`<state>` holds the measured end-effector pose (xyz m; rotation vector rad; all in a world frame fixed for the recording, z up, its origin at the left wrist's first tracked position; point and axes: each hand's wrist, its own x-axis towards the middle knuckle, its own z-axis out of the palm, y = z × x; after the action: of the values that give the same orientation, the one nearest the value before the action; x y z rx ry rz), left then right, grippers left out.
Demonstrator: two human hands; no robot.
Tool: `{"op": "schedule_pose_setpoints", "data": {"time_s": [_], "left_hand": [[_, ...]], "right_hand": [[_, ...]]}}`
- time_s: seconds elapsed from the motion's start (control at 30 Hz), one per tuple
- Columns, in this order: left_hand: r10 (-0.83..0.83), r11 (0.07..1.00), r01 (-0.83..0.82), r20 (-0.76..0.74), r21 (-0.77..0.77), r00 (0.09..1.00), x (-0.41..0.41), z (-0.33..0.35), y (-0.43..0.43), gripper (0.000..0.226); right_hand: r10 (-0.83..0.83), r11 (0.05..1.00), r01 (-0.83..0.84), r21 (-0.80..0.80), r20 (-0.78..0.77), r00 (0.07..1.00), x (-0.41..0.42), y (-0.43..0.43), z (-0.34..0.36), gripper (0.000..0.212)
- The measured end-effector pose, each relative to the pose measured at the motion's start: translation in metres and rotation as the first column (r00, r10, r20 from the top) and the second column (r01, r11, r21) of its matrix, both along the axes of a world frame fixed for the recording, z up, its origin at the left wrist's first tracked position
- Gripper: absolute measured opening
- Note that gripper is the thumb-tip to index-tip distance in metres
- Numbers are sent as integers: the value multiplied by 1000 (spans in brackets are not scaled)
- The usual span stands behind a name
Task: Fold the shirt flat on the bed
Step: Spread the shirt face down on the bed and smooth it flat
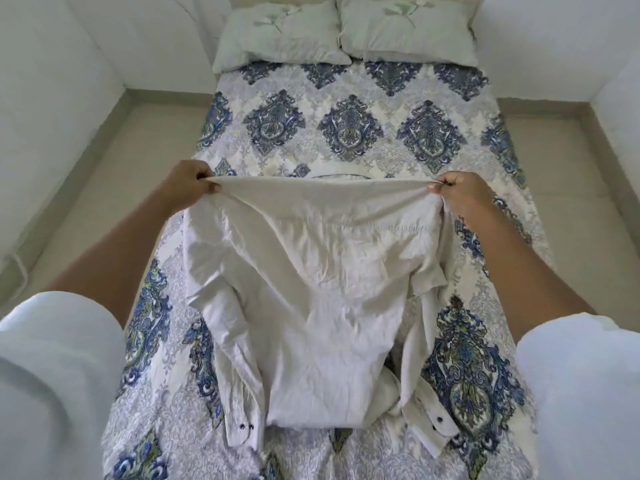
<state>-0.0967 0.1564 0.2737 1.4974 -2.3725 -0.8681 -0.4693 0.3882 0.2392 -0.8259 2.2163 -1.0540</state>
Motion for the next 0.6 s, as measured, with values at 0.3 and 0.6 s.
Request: {"op": "schedule_pose_setpoints", "data": {"time_s": [0.3, 0.6], "left_hand": [[129, 989, -123, 72, -82, 989, -50, -90, -138, 13], [103, 993, -113, 184, 43, 978, -91, -216, -207, 16]], "right_hand": [[213, 933, -231, 276, 92, 973, -41, -92, -58, 8], [11, 947, 98, 306, -336, 942, -86, -183, -181, 13]]}}
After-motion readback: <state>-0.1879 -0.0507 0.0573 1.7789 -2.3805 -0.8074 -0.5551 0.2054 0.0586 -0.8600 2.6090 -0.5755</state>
